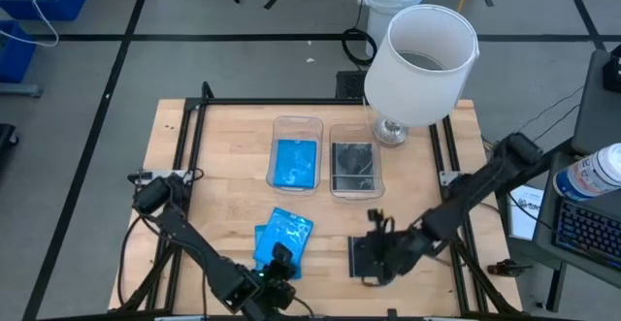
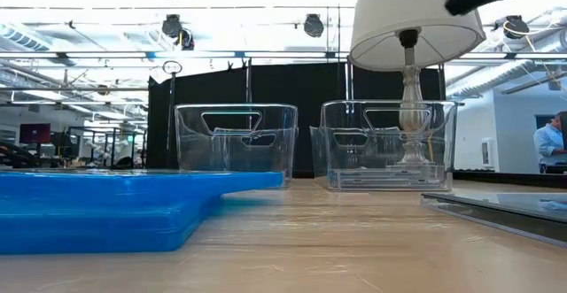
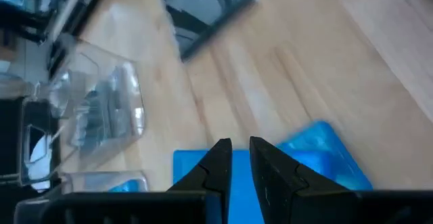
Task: Pick & place jewel cases by type
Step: Put the blue cd case into the left transparent bin
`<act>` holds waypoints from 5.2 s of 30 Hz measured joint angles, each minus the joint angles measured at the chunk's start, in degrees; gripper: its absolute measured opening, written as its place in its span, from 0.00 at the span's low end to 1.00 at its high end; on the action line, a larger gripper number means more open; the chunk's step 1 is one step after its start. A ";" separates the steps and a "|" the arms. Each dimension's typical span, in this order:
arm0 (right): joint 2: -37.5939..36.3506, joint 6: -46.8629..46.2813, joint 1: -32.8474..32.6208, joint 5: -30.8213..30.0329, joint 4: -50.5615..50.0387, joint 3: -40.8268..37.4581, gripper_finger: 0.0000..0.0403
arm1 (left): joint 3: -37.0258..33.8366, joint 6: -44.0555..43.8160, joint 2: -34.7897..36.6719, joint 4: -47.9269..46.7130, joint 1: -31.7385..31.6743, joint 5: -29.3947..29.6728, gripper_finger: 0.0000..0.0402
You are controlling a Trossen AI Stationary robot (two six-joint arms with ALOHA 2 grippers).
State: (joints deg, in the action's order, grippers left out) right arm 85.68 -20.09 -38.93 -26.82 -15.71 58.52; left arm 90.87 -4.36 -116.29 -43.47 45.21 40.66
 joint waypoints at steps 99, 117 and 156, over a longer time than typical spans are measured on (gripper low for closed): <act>25.80 -50.33 18.59 2.82 32.83 0.00 0.48 | -36.29 -18.54 17.70 -0.33 5.24 -3.63 0.16; 29.21 -53.34 18.52 4.04 34.79 0.19 0.48 | -42.23 -7.78 17.70 8.21 -1.27 -6.07 0.16; 29.26 -47.92 18.17 7.75 44.66 -0.09 0.43 | -40.05 1.04 17.73 17.18 -4.98 -9.40 0.16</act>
State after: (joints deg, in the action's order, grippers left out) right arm 114.93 -68.01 -20.75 -19.07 28.95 58.43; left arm 50.83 -3.31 -98.56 -26.29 40.23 31.26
